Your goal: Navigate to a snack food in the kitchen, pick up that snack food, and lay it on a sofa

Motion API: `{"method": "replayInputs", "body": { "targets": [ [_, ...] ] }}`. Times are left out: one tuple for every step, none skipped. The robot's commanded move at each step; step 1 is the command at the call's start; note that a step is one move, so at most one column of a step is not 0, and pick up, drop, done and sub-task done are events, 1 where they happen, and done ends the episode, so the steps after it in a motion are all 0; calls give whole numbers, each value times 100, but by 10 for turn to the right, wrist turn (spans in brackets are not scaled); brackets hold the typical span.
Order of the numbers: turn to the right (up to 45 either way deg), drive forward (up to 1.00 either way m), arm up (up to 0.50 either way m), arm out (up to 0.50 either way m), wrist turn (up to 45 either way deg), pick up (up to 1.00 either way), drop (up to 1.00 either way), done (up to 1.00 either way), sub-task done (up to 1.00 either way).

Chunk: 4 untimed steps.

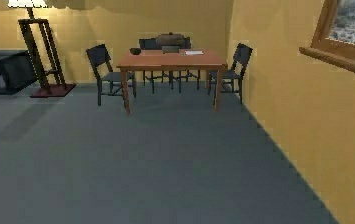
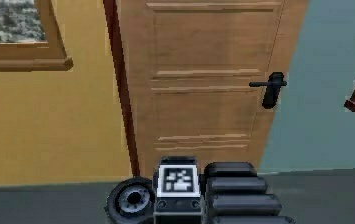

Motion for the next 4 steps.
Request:
{"method": "replayInputs", "body": {
  "targets": [
    [-60,0,0,0,0,0,0,0,0],
    [0,50,0,0,0,0,0,0,0],
    [-420,0,0,0,0,0,0,0,0],
    [0,45,0,0,0,0,0,0,0]
  ]
}}
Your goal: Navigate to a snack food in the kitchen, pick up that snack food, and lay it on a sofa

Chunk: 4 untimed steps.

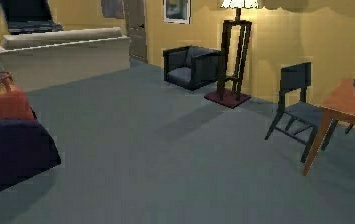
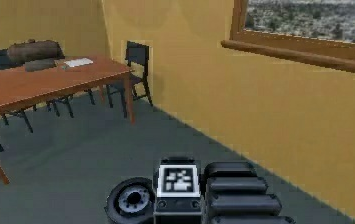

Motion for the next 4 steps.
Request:
{"method": "replayInputs", "body": {
  "targets": [
    [-210,0,0,0,0,0,0,0,0],
    [0,100,0,0,0,0,0,0,0],
    [0,75,0,0,0,0,0,0,0],
    [390,0,0,0,0,0,0,0,0]
  ]
}}
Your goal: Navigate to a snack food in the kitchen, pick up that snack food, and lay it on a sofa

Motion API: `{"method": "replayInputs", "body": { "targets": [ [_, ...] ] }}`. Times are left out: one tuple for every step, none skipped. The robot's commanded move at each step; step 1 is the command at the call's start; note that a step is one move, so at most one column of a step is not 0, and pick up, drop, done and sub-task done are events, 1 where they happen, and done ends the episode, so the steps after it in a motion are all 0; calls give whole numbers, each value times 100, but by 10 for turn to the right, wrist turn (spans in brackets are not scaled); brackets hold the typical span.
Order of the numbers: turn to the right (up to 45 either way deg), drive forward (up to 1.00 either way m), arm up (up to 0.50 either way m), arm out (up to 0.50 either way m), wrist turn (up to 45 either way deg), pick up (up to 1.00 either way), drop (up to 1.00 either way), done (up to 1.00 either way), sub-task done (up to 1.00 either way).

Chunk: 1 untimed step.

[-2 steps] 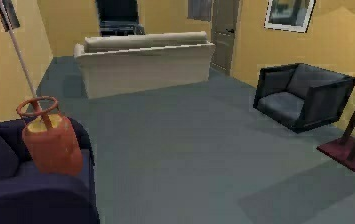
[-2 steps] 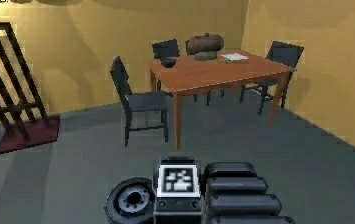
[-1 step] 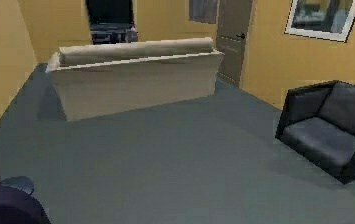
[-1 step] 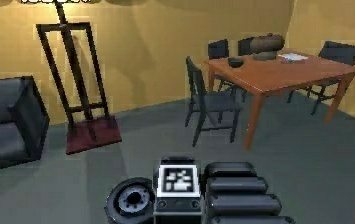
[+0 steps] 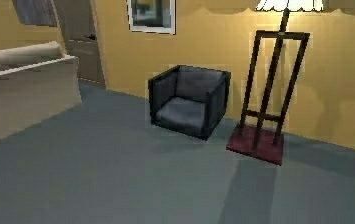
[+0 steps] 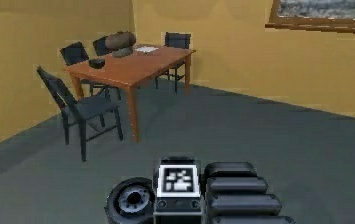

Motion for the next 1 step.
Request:
{"method": "replayInputs", "body": {
  "targets": [
    [30,0,0,0,0,0,0,0,0]
  ]
}}
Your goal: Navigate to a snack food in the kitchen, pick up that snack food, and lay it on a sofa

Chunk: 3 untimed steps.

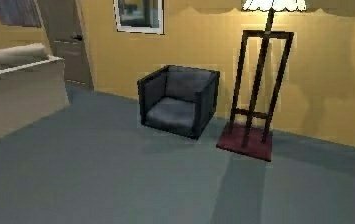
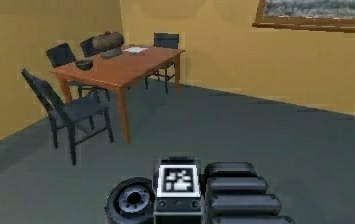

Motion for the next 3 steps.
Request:
{"method": "replayInputs", "body": {
  "targets": [
    [0,15,0,0,0,0,0,0,0],
    [-450,0,0,0,0,0,0,0,0],
    [-150,0,0,0,0,0,0,0,0]
  ]
}}
